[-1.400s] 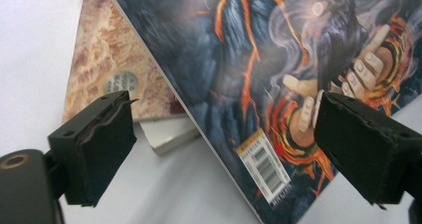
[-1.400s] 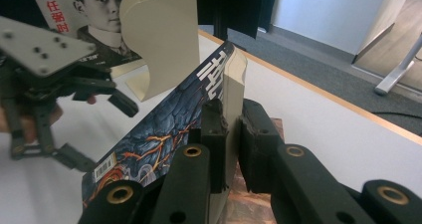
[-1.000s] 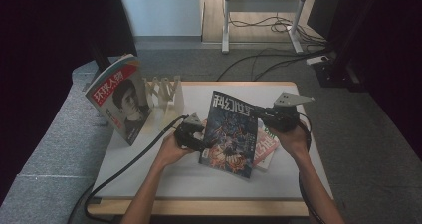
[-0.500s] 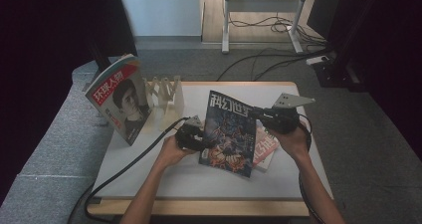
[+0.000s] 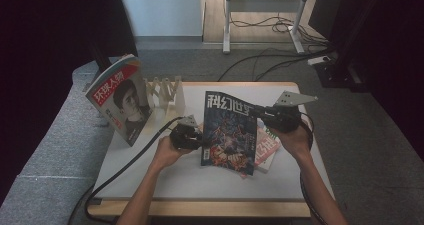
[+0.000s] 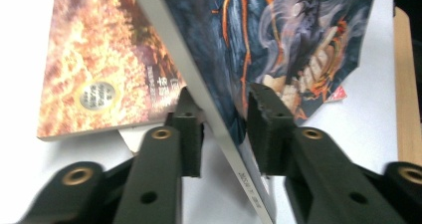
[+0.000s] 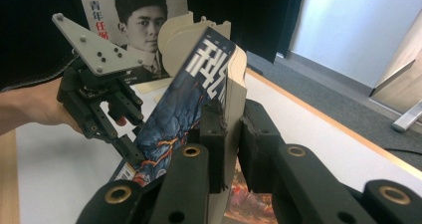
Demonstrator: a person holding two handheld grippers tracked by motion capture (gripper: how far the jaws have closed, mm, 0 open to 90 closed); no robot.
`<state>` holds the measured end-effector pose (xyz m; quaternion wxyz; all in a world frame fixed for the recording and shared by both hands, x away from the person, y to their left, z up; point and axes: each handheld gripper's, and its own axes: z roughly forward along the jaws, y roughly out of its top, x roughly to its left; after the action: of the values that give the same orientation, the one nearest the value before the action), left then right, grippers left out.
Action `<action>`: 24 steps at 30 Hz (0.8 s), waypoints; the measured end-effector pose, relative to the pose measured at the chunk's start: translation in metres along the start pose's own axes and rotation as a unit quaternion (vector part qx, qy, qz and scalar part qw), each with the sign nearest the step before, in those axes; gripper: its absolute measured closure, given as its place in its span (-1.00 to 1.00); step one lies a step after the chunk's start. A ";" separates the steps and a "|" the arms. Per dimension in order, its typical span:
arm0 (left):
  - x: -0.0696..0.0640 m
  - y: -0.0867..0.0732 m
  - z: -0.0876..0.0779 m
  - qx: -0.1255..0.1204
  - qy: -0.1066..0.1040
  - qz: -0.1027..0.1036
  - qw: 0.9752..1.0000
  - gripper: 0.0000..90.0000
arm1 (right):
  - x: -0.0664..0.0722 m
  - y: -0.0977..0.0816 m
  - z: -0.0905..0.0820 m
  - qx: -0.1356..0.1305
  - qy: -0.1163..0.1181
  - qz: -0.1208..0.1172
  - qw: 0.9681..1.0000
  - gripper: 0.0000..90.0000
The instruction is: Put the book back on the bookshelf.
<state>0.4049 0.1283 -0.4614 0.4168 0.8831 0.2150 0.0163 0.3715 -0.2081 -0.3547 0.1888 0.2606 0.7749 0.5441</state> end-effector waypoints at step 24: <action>-0.016 0.007 -0.017 -0.069 0.077 0.072 0.992 0.80 | 0.005 0.029 -0.010 -0.030 -0.043 -0.036 0.998 0.80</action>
<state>0.3893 0.1306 -0.4425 0.4562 0.8616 0.1808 0.1294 0.3680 -0.2048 -0.3239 0.2494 0.2503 0.7581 0.5482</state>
